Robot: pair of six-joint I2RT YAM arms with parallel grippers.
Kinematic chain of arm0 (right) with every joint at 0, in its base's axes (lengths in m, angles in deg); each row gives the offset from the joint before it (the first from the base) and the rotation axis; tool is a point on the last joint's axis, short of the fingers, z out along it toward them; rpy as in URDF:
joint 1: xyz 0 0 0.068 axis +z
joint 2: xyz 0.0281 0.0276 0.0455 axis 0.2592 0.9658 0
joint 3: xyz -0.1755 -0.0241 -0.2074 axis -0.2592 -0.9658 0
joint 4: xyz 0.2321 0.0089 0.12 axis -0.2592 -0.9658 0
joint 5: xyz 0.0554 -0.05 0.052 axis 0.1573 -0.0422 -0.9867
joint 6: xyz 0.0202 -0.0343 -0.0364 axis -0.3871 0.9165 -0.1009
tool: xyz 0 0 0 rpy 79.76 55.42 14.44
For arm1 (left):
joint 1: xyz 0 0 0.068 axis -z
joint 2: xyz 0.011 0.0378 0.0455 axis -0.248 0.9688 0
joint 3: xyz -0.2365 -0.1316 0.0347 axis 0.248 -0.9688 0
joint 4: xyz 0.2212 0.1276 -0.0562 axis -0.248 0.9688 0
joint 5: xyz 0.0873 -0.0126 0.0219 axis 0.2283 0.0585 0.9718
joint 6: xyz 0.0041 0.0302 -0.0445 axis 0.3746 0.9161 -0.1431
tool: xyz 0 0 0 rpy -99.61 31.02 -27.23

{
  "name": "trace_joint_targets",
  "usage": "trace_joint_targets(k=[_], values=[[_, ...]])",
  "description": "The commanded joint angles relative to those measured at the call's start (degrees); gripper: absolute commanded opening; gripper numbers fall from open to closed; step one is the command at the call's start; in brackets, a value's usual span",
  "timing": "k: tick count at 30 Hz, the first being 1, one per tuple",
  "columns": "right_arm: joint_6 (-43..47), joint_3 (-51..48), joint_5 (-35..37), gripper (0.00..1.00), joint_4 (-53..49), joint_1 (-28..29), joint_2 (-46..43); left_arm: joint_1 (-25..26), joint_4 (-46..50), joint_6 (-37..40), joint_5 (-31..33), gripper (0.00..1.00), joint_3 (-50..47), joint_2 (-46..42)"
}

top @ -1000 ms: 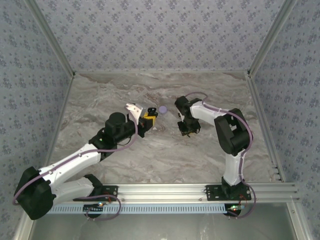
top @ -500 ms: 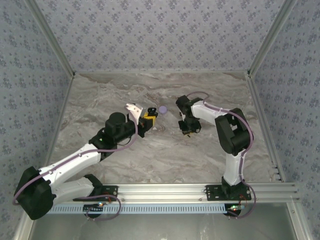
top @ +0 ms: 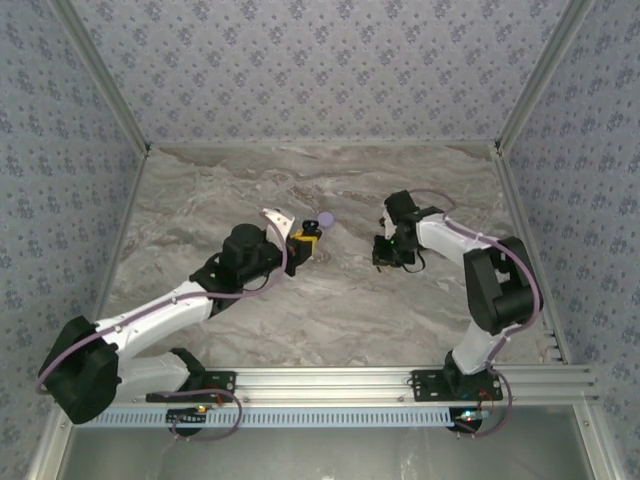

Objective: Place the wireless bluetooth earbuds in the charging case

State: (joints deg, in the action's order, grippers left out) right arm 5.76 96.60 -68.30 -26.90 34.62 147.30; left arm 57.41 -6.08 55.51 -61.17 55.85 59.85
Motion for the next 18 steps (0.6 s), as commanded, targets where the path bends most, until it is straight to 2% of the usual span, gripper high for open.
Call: trace_joint_targets(k=[1, 7, 18], values=[[-2.7, -1.9, -7.6, 0.16, 5.3, -1.2, -4.6, 0.8, -6.3, -1.9, -1.7, 0.17, -0.3, 1.7], [-4.9, -3.5, -13.8, 0.16, 10.0, -1.6, -10.7, 0.9, -13.2, -4.6, -2.8, 0.17, -2.2, 4.8], [-9.8, -2.6, -19.5, 0.16, 16.1, -1.1, -17.1, 1.0, -15.1, -6.1, -2.5, 0.17, -2.5, 6.3]])
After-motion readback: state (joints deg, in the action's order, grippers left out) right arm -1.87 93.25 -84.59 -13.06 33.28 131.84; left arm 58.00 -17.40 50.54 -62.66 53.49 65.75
